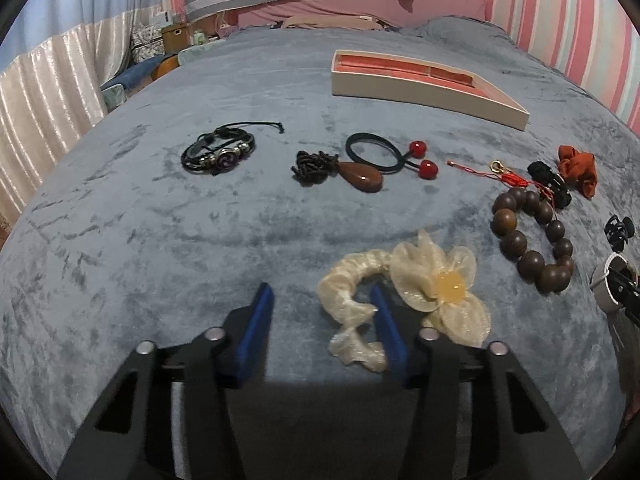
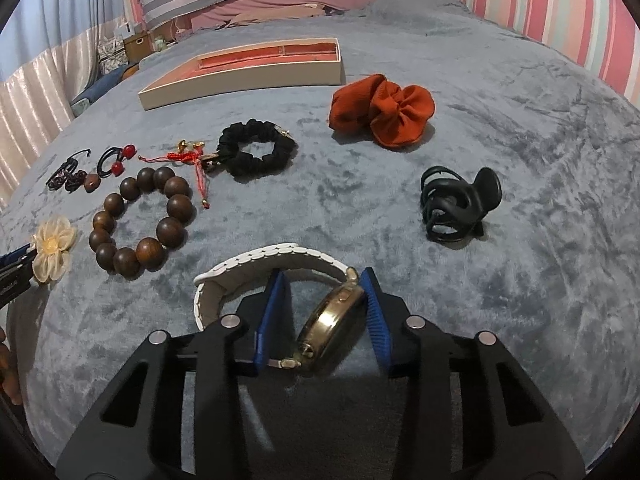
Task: Organize jewelry
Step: 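Grasp the cream flower scrunchie with the left tool while the right tool grasps the white-band watch, then carry both items into the brick-lined tray and open both tools to release, then withdraw both tools from the tray back over the remaining jewelry, then grasp the wooden bead bracelet with the left tool while the right tool grasps the black claw clip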
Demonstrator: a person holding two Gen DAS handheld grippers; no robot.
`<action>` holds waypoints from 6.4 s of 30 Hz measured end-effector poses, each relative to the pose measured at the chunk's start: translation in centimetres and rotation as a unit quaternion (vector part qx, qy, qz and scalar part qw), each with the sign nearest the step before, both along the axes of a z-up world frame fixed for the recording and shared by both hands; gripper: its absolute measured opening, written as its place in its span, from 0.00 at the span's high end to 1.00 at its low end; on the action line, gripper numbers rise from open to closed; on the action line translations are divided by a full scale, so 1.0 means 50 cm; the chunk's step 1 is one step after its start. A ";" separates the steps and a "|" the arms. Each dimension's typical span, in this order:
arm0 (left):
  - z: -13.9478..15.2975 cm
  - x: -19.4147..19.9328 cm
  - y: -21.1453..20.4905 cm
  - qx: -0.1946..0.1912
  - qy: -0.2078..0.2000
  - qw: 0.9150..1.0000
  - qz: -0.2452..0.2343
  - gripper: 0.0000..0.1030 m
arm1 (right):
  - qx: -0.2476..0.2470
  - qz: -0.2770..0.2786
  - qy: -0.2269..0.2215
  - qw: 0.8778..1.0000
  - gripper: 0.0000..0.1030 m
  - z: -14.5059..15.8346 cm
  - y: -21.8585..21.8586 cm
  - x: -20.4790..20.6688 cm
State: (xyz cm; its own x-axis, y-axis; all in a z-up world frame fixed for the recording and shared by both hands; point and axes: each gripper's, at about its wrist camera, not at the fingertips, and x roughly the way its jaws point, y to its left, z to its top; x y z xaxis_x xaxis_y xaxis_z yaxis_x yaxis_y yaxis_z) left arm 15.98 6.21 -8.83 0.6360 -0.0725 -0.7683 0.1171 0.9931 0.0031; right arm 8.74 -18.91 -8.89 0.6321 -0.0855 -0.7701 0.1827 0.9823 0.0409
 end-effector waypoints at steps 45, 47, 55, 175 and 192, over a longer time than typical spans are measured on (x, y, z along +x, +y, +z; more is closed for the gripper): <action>0.276 0.350 -0.174 -0.063 -0.115 0.988 -0.080 0.93 | 0.008 0.028 -0.124 0.992 0.83 0.229 -0.062 0.387; 0.282 0.425 -0.199 -0.054 -0.110 0.989 -0.084 0.93 | 0.016 0.025 -0.118 0.993 0.83 0.235 -0.071 0.451; 0.213 0.695 -0.266 -0.043 -0.043 0.995 -0.084 0.93 | 0.028 0.010 -0.068 0.997 0.83 0.200 -0.103 0.726; 0.038 0.033 -0.196 -0.021 -0.034 0.999 -0.017 0.09 | -0.063 -0.023 -0.048 0.997 0.08 0.023 -0.171 0.046; 0.006 0.069 -0.205 -0.042 0.008 0.998 -0.040 0.11 | -0.053 -0.030 -0.025 0.998 0.19 -0.003 -0.183 0.064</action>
State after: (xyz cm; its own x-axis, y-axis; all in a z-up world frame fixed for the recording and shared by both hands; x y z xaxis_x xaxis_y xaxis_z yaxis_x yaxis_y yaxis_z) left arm 19.45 -4.05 -8.51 0.6134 -0.1880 -0.7670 0.1959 0.9771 -0.0829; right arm 11.94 -28.07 -9.02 0.6603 -0.2033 -0.7229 0.2419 0.9689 -0.0515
